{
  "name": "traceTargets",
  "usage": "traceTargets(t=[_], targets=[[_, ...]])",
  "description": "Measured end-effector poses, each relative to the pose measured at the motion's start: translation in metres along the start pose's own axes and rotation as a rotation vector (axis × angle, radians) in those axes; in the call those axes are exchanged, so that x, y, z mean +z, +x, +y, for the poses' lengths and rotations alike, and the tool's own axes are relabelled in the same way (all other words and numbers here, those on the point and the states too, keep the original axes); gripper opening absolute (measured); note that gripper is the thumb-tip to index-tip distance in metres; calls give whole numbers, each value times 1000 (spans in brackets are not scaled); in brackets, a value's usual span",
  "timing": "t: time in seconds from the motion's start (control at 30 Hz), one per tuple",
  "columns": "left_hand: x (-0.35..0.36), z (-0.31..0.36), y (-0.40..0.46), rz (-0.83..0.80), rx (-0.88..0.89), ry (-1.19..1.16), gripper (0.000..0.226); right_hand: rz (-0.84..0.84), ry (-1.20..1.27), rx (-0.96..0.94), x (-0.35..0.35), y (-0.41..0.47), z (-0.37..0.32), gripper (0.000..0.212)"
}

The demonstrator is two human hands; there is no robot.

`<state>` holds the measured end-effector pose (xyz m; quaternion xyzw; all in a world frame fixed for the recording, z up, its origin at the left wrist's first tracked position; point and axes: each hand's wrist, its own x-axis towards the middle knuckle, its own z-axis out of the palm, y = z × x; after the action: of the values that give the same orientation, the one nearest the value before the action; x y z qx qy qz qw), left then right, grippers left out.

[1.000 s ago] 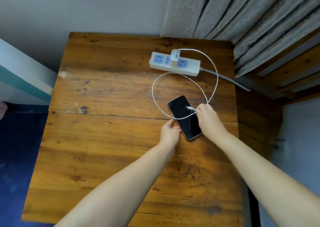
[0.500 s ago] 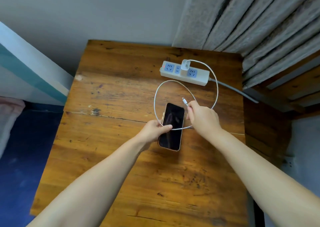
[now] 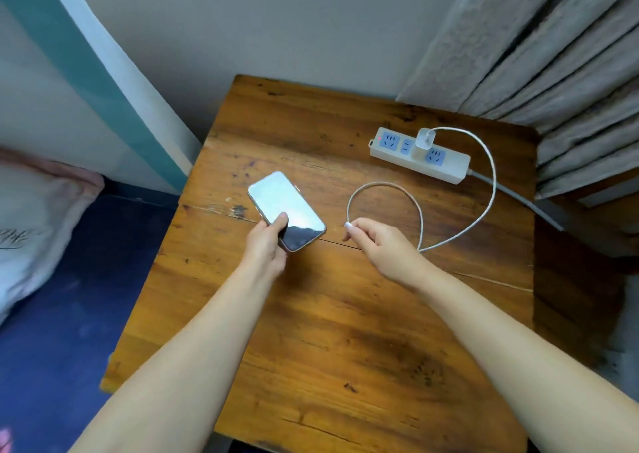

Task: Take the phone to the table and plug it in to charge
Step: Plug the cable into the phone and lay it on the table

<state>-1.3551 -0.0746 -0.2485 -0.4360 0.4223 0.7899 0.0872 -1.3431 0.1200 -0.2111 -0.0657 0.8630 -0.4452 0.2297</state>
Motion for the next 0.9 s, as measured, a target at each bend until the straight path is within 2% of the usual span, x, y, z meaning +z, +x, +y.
traceTargets(t=[0.07, 0.2, 0.47, 0.77, 0.9], targets=[[5, 7, -3, -63, -17, -82, 18, -90, 64, 5, 15, 1, -5, 29], [10, 14, -8, -208, -28, -122, 20, -225, 358, 94, 29, 4, -16, 27], [8, 22, -14, -317, 43, -41, 23, -225, 502, 161, 38, 8, -21, 26], [15, 31, -27, -399, 209, 137, 27, -72, 564, 82, 53, 5, -29, 30], [14, 39, -26, -476, 243, 187, 30, -157, 595, 108, 41, 10, -33, 24]])
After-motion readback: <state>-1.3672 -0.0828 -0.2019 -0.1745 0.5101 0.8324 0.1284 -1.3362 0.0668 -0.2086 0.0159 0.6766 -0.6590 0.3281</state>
